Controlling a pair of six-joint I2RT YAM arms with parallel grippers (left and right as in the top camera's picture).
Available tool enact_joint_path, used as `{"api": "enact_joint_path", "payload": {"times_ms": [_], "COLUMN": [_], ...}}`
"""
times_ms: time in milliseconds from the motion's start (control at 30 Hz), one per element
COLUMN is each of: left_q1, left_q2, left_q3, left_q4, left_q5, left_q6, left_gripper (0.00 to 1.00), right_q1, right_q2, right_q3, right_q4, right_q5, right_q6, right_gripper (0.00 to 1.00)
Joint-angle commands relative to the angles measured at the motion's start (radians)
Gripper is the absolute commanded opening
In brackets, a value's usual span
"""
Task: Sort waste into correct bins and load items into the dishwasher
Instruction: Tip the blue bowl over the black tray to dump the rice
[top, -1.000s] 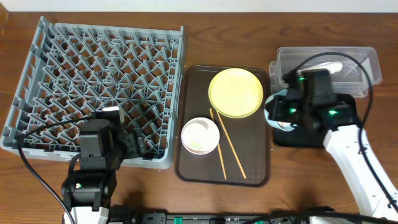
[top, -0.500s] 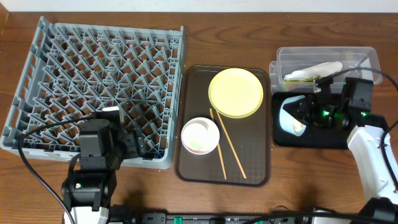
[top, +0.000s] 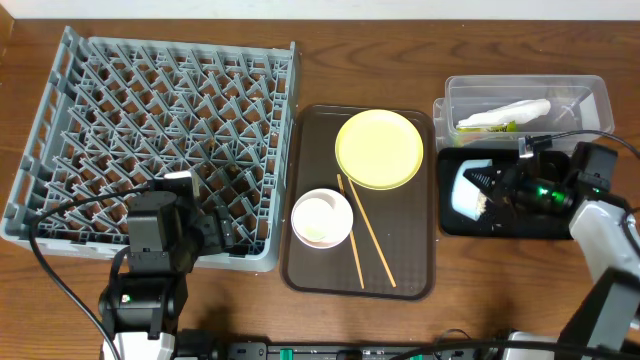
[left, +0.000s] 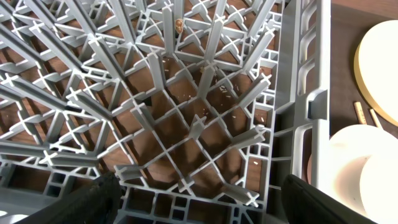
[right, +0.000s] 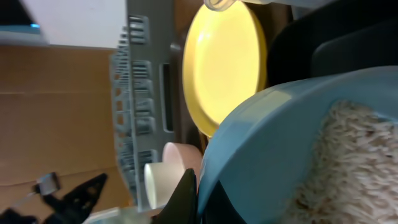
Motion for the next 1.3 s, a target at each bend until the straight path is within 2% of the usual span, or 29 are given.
{"api": "enact_joint_path", "payload": {"times_ms": [0, 300, 867, 967, 1267], "left_q1": [0.003, 0.003, 0.003, 0.003, 0.003], "left_q2": [-0.001, -0.001, -0.001, -0.001, -0.001], "left_q3": [0.026, 0.026, 0.026, 0.026, 0.026], "left_q4": [0.000, 0.000, 0.000, 0.000, 0.000], "left_q5": [-0.002, -0.002, -0.001, -0.001, -0.002], "left_q6": [-0.008, -0.008, -0.008, -0.008, -0.008], "left_gripper": [0.86, 0.86, 0.85, 0.86, 0.86], "right_q1": [-0.033, -0.140, -0.445, -0.457, -0.430], "right_q2": [0.060, 0.153, 0.153, 0.153, 0.153], "right_q3": [-0.007, -0.007, -0.007, -0.007, -0.007], "right_q4": [0.029, 0.109, 0.111, 0.111, 0.107], "right_q5": [-0.186, -0.381, -0.451, -0.451, -0.451], "right_q6": [-0.013, -0.011, 0.071, 0.079, 0.241], "right_gripper": [0.01, 0.01, 0.01, 0.01, 0.01]}}
